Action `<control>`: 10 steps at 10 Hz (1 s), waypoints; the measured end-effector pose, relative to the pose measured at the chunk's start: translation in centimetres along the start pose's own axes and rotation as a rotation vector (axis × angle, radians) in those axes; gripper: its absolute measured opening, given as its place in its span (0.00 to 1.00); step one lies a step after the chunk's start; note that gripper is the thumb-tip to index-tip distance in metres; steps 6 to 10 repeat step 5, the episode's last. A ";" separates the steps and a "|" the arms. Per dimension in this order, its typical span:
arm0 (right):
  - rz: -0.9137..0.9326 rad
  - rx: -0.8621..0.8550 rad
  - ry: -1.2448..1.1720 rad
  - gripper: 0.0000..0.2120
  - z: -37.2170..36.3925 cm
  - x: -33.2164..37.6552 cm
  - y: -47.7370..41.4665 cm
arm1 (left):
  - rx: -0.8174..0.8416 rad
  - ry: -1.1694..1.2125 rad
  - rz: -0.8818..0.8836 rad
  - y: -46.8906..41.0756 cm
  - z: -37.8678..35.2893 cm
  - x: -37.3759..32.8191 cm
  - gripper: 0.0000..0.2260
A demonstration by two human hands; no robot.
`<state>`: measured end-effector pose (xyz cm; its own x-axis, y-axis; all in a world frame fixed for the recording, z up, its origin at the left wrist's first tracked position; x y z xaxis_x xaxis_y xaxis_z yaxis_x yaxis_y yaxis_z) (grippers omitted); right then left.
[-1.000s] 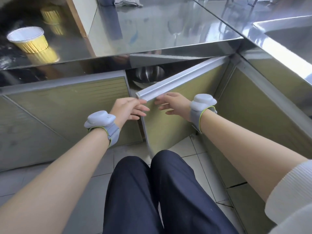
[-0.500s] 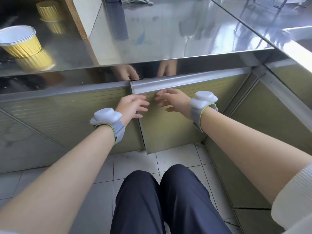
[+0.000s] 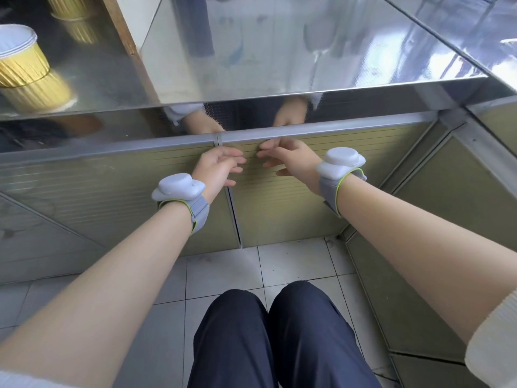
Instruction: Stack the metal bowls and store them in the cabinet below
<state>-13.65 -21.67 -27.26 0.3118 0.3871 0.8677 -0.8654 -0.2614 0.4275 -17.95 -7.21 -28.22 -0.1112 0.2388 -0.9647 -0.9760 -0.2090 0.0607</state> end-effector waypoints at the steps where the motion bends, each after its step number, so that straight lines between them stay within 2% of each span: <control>1: 0.012 0.015 0.007 0.14 -0.1 -0.1 0.1 | 0.020 -0.003 -0.002 0.0 0.0 0.1 0.13; 4: -0.034 0.039 0.064 0.14 -0.3 -0.9 1.5 | 0.078 -0.091 0.035 0.9 -0.1 -0.2 0.14; 5: -0.035 0.053 0.081 0.07 0.0 -1.2 3.1 | 0.097 -0.125 0.040 2.0 -0.1 -0.8 0.14; 10: -0.035 0.053 0.081 0.07 0.0 -1.2 3.1 | 0.097 -0.125 0.040 2.0 -0.1 -0.8 0.14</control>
Point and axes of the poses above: each hand's wrist, its own y-axis away from the middle knuckle, its own z-axis out of the back of the hand, x = y × z, the point moved 8 cm from there along -y, towards the middle knuckle, and after that the axes turned 9 degrees about -z, right-handed, at the moved point
